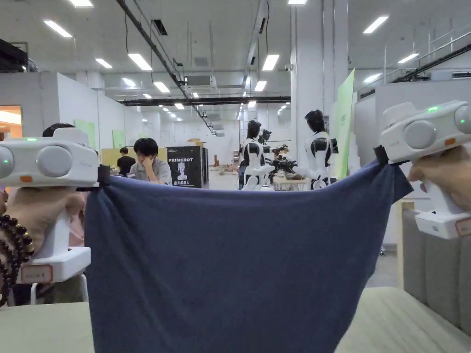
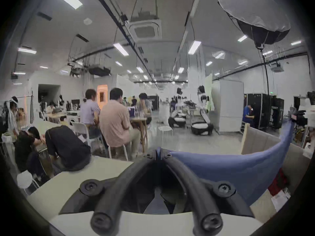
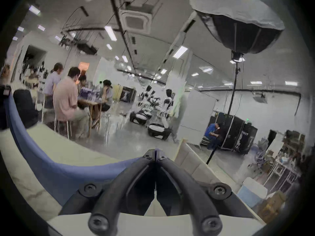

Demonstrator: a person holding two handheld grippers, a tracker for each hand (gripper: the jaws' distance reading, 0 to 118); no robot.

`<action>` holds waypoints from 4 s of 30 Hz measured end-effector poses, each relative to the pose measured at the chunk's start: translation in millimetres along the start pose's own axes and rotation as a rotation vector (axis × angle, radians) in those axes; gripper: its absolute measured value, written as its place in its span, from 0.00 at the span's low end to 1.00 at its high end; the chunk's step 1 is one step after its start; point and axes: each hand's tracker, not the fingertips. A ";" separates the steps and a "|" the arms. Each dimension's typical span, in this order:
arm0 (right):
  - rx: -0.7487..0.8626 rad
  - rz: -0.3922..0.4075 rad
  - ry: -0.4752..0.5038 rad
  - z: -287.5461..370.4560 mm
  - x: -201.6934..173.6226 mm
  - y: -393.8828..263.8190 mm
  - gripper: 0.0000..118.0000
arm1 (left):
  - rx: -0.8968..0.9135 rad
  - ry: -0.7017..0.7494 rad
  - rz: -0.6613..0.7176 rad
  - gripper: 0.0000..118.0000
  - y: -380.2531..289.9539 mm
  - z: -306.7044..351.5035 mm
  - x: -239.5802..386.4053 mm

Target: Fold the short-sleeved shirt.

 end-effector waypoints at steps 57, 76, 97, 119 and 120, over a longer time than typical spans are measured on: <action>-0.552 0.129 0.345 296.1 -55.1 -458.5 0.00 | -0.516 -0.064 -0.041 0.02 -430.0 279.5 -49.2; -0.669 0.097 0.390 282.3 -49.3 -501.0 0.96 | -0.593 -0.066 -0.070 1.00 -460.5 287.9 -60.5; -0.632 0.011 0.297 319.4 -58.7 -472.5 0.00 | -0.546 -0.022 -0.012 0.00 -438.9 319.3 -61.6; -0.635 -0.011 0.302 321.1 -66.0 -477.8 0.00 | -0.637 -0.014 -0.026 0.65 -467.0 294.1 -62.6; -0.636 -0.011 0.301 320.4 -66.5 -478.0 0.00 | -0.646 -0.002 -0.043 0.57 -470.1 291.2 -61.3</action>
